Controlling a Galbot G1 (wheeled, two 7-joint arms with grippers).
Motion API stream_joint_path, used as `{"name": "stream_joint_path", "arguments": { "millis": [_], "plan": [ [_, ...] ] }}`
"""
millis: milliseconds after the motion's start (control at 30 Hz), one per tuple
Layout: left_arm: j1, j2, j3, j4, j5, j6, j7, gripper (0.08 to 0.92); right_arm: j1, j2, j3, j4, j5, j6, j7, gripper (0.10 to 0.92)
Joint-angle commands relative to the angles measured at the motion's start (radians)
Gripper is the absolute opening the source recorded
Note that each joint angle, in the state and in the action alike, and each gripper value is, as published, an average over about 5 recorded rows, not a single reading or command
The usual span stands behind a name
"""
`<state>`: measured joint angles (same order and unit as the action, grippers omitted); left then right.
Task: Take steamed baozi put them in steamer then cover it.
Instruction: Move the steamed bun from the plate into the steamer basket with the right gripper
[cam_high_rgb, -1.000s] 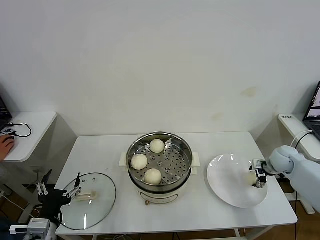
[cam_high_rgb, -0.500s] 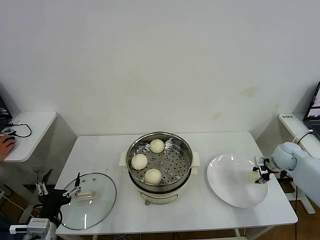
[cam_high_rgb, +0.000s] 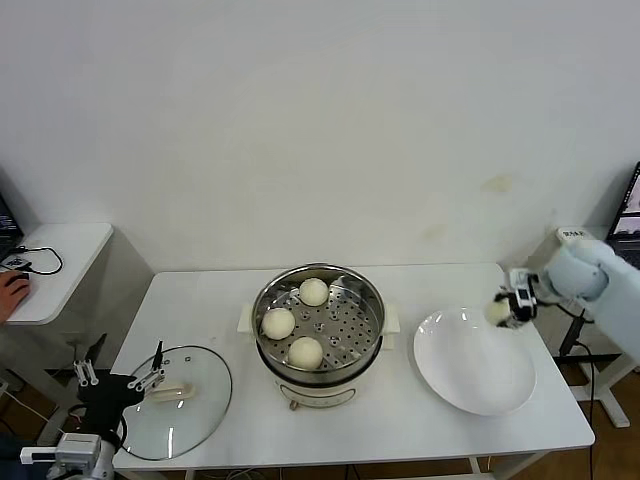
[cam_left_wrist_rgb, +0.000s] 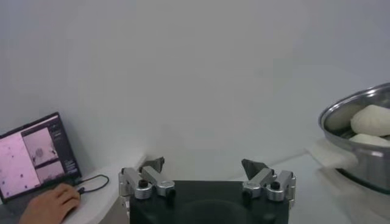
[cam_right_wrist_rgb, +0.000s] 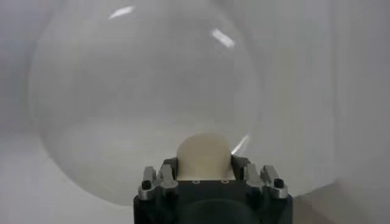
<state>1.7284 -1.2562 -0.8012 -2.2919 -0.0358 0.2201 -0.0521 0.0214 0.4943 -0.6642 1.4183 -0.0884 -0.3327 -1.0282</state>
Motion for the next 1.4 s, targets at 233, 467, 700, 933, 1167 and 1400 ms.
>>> {"name": "stream_joint_path", "arguments": {
  "millis": [233, 467, 700, 933, 1167, 1400],
  "plan": [
    [-0.010, 0.007, 0.014, 0.007, 0.000, -0.001, 0.000, 0.823, 0.648, 0.243, -0.461, 0.309, 0.483, -0.277, 0.140, 0.568],
    [-0.016, 0.003, 0.013, 0.008, 0.001, 0.000, 0.000, 0.823, 0.572, 0.366, -0.468, 0.298, 0.608, -0.339, 0.238, 0.568],
    [-0.014, 0.001, 0.004, 0.010, 0.002, 0.001, 0.000, 0.823, 0.422, 0.434, -0.482, 0.233, 0.601, -0.361, 0.304, 0.574],
    [-0.014, -0.008, 0.001, 0.011, 0.003, 0.002, -0.001, 0.823, 0.337, 0.470, -0.488, 0.177, 0.546, -0.369, 0.319, 0.574],
    [-0.013, -0.010, -0.003, 0.011, 0.002, 0.002, -0.001, 0.823, 0.300, 0.476, -0.478, 0.132, 0.480, -0.359, 0.316, 0.577],
    [-0.012, -0.009, -0.004, 0.010, 0.002, 0.002, 0.000, 0.823, 0.273, 0.466, -0.466, 0.110, 0.454, -0.356, 0.312, 0.577]
  ]
}}
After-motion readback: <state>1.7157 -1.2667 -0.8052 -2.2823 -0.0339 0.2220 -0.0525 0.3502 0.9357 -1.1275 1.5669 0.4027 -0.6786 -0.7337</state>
